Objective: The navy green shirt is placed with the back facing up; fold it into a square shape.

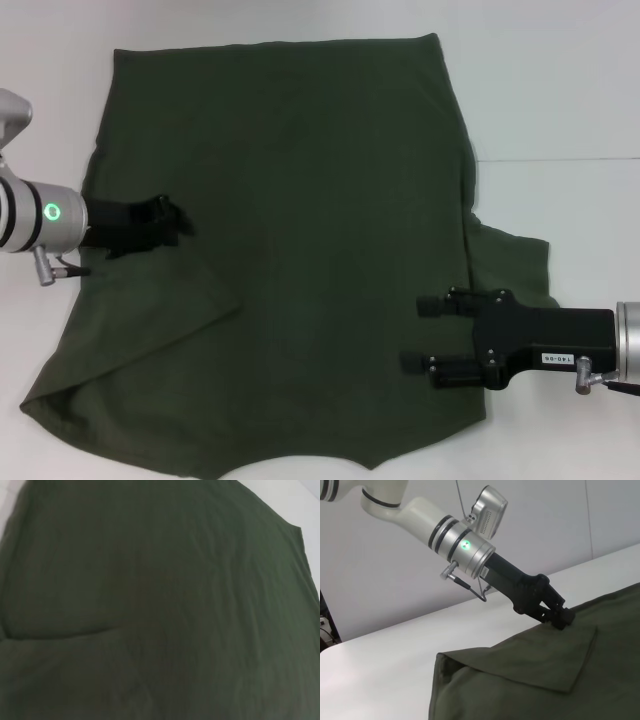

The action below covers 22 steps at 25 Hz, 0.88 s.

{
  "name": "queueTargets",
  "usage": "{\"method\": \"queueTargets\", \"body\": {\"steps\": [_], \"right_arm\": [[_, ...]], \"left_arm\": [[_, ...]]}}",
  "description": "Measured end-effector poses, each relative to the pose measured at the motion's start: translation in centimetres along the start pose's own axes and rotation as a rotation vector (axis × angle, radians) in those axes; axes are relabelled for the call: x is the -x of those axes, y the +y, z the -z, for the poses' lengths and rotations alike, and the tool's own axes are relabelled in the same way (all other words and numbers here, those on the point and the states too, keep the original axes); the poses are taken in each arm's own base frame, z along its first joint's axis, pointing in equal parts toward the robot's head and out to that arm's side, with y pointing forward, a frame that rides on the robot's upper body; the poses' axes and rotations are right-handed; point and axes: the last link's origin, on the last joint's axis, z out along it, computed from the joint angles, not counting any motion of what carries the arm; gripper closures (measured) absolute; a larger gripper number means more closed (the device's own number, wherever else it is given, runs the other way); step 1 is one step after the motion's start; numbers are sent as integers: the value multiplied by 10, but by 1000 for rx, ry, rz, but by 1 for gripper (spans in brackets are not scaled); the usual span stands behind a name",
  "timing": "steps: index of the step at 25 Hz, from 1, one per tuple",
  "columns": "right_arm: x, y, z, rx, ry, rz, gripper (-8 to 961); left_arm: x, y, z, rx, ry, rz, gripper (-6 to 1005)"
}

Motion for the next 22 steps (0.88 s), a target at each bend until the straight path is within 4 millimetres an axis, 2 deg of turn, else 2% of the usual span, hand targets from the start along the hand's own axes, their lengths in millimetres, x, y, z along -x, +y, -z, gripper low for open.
{"method": "queueTargets", "body": {"steps": [7, 12, 17, 22], "right_arm": [[0, -2, 0, -13, -1, -3, 68], [0, -5, 1, -36, -12, -20, 68], [2, -7, 3, -51, -29, -52, 68], [4, -10, 3, -62, -36, -85, 68]], "left_arm": [[-8, 6, 8, 71, 26, -2, 597], [-7, 9, 21, 251, 134, -139, 460], [12, 5, 38, 429, 296, -379, 323], [41, -11, 58, 500, 405, -634, 181]]}}
